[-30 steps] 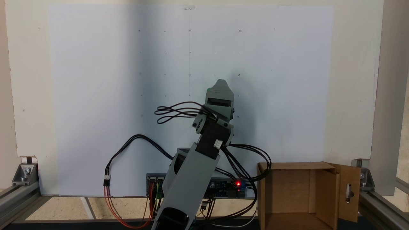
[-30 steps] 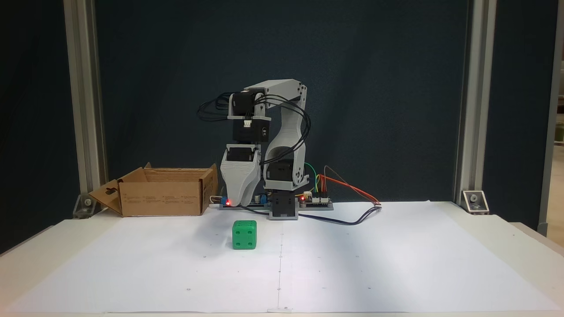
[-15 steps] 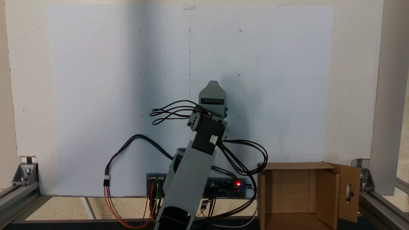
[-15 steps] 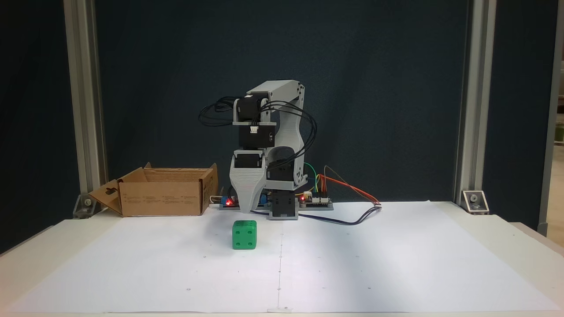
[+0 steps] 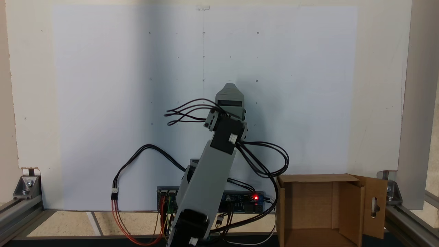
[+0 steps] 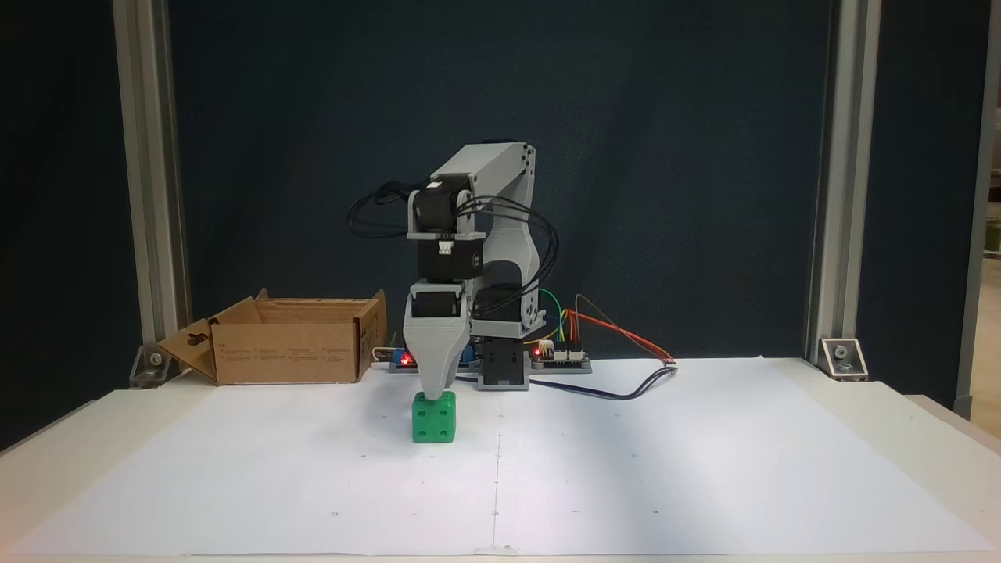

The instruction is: Grasp a green dice and put it in the bin.

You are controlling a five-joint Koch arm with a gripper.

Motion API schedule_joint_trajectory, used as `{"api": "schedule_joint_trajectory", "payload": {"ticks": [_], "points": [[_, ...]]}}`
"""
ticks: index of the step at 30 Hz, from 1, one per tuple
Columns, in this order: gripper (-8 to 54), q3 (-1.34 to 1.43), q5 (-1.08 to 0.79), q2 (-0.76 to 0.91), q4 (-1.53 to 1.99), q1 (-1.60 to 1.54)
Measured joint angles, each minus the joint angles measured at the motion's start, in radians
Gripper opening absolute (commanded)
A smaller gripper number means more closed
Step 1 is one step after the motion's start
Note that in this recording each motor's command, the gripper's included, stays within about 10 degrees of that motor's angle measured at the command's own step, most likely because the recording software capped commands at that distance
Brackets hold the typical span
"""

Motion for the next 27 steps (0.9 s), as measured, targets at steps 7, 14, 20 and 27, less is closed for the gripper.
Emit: {"api": "schedule_joint_trajectory", "payload": {"ticks": [7, 14, 20, 27], "points": [[44.8, 0.034, -0.005, -0.048, -0.084, 0.011], [45.0, 0.034, -0.034, -0.069, -0.104, 0.031], [44.8, 0.037, -0.040, -0.078, -0.106, 0.040], [43.9, 0.037, -0.040, -0.101, -0.130, 0.040]]}}
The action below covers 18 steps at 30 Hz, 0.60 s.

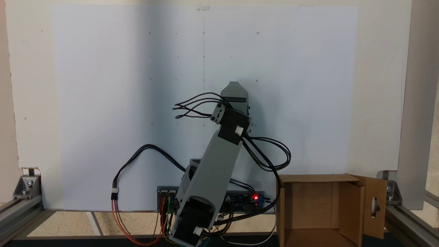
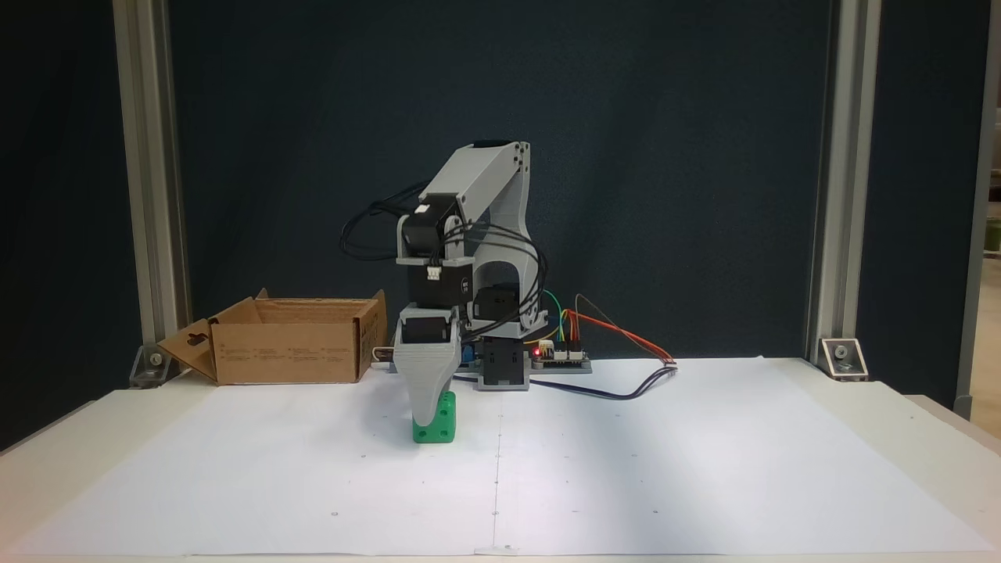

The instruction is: Grasp a green dice and put it in the bin.

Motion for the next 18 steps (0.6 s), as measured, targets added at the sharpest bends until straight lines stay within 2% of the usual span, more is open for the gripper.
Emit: {"api": "schedule_joint_trajectory", "payload": {"ticks": [12, 18], "points": [[42.9, 0.005, 0.000, -0.084, -0.037, 0.002], [38.9, 0.000, 0.000, -0.110, -0.051, 0.002]]}}
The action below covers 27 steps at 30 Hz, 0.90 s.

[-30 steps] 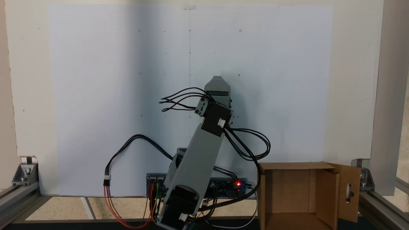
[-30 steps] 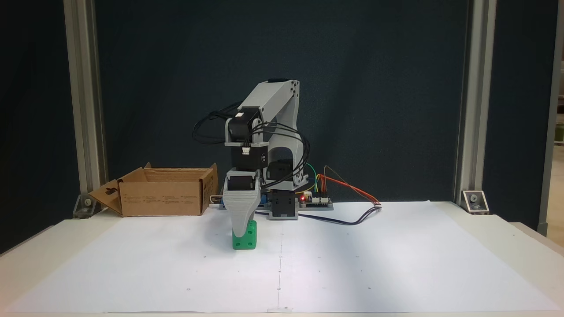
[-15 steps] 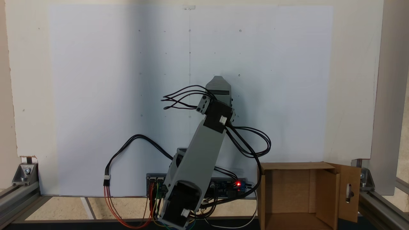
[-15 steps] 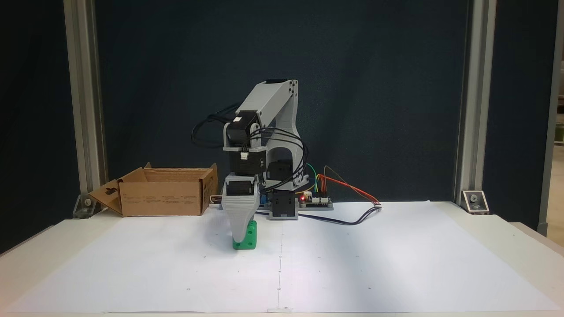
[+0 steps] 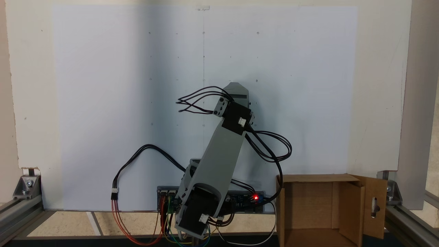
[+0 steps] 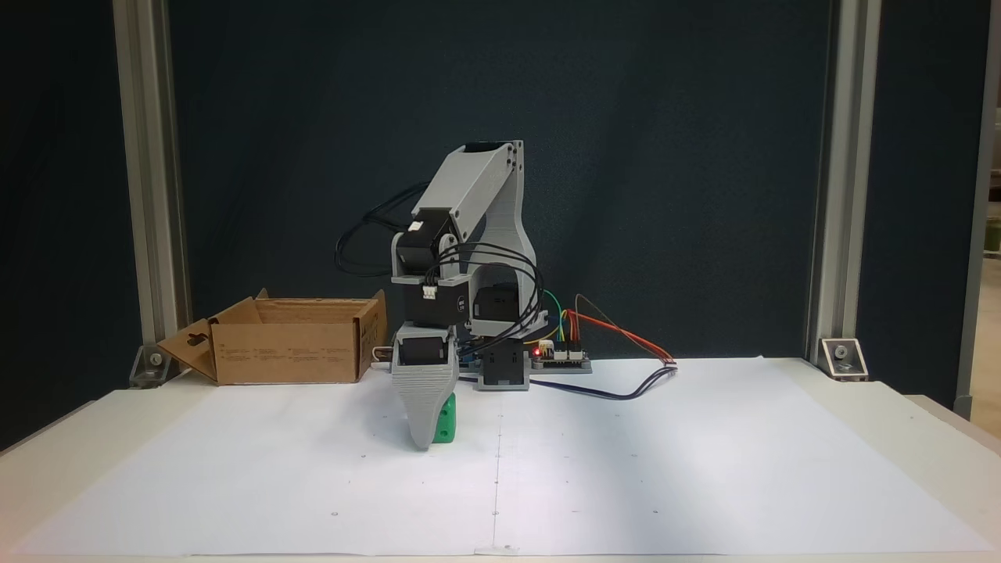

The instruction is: Grasp a green dice and put it in the bin.

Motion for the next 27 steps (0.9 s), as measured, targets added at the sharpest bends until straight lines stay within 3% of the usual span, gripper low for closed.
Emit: {"api": "schedule_joint_trajectory", "payload": {"ticks": [9, 17, 27], "points": [[38.8, 0.000, 0.000, 0.000, 0.000, 0.000], [11.9, -0.002, 0.000, 0.002, -0.014, 0.011], [11.5, -0.005, 0.008, 0.160, 0.080, 0.031]]}}
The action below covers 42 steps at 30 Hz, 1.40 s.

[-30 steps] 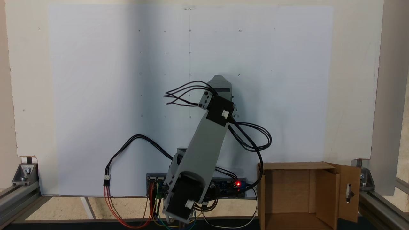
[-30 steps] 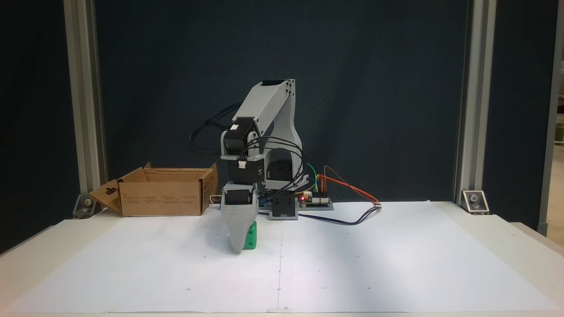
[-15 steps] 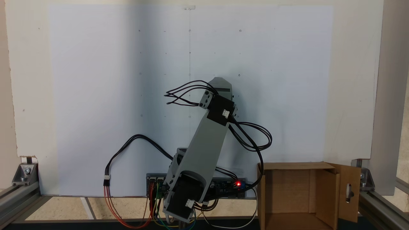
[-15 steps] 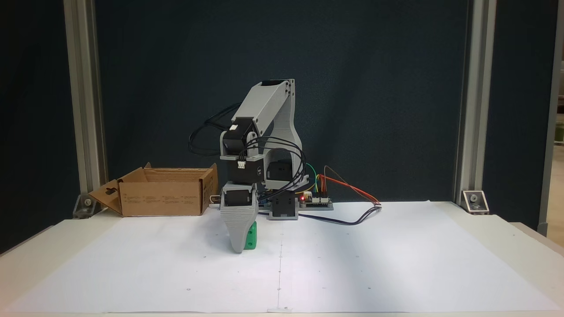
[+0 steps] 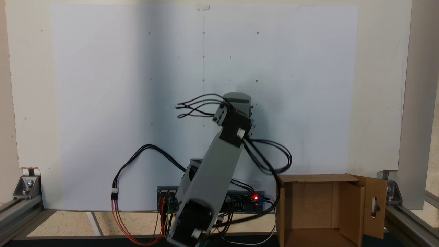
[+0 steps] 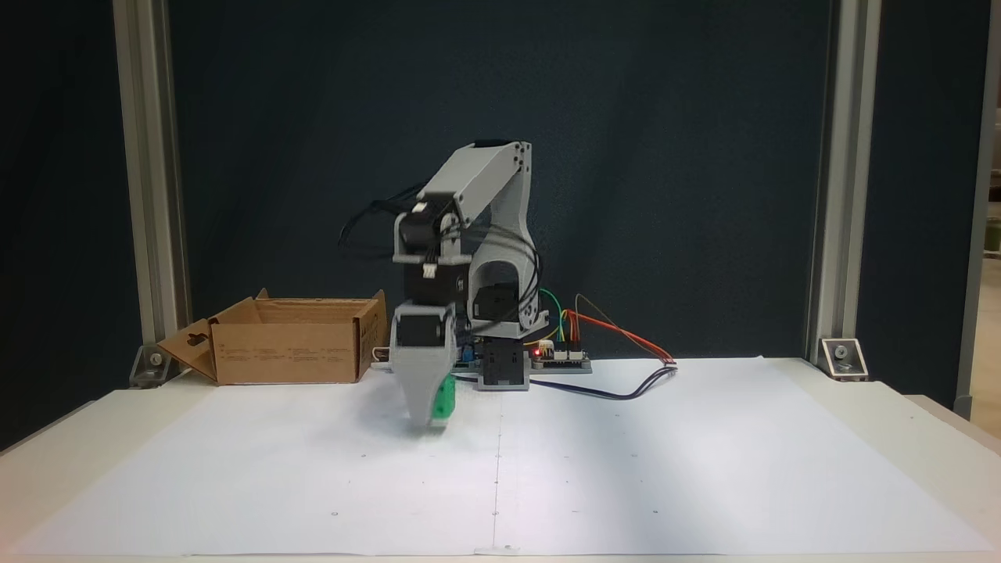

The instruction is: Grasp a green dice and put it in the bin.

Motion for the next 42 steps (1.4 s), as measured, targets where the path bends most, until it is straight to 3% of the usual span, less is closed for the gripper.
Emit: {"api": "schedule_joint_trajectory", "payload": {"ticks": [12, 24, 30, 42], "points": [[11.5, -0.680, 0.235, 0.152, 0.635, 0.147], [11.5, -0.848, 0.291, 0.149, 0.675, 0.583], [11.5, -0.850, 0.290, 0.083, 0.558, 0.868], [11.5, -0.848, 0.156, -0.259, 0.267, 1.253]]}}
